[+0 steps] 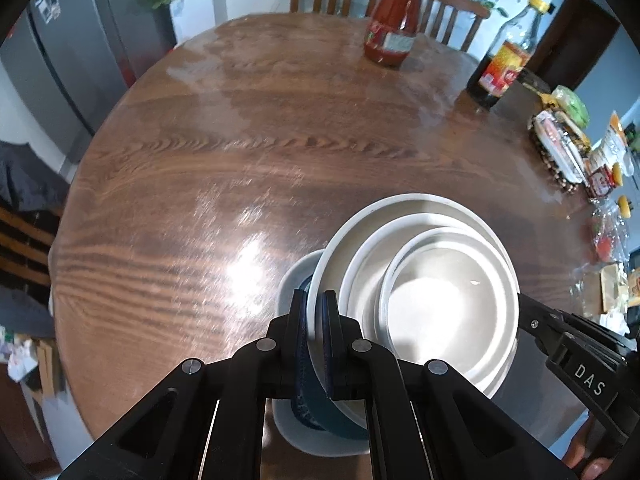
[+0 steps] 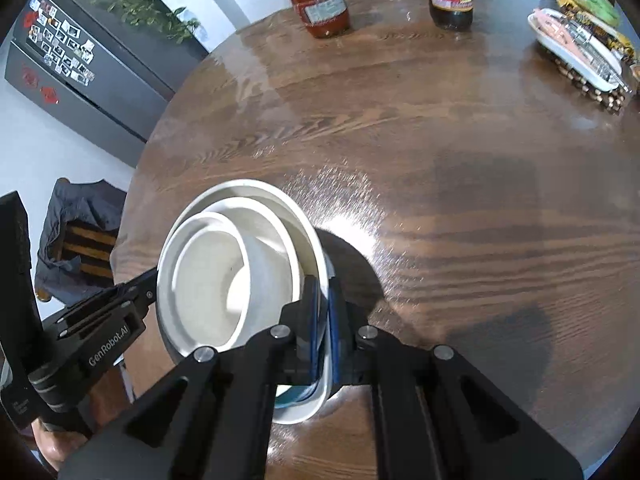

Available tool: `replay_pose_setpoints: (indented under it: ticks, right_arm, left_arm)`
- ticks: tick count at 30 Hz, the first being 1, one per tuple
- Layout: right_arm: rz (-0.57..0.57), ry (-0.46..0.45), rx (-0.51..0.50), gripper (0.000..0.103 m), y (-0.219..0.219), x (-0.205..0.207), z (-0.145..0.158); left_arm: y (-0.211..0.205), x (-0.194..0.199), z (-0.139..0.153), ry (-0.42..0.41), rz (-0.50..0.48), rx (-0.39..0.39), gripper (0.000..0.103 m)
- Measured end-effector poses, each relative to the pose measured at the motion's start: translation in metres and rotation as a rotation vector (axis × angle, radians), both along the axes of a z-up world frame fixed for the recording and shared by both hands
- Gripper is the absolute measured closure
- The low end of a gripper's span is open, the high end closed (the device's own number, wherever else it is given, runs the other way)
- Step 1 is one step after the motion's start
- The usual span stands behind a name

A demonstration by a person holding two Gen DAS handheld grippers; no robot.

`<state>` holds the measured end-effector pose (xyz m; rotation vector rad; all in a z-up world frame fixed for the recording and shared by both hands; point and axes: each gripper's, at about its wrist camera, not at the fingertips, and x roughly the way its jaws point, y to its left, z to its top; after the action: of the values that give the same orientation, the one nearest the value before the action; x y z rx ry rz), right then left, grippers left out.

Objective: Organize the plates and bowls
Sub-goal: 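Hold the white bowl stack by its rim with both grippers above the teal plate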

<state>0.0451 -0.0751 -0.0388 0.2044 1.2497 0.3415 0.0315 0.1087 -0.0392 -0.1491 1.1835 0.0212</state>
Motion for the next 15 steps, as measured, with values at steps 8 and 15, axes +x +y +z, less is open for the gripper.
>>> replay_pose_setpoints:
  ticks: [8,15]
  right_arm:
    - [-0.05,-0.048,-0.031,0.094,-0.018,0.012,0.002]
    - [-0.086,-0.077,-0.047,0.094,-0.031,0.026,0.003]
  left_arm:
    - [-0.021,0.027,-0.001,-0.05,-0.045,0.014,0.1]
    - [-0.036,0.044,-0.002,-0.084,-0.082,0.027,0.1]
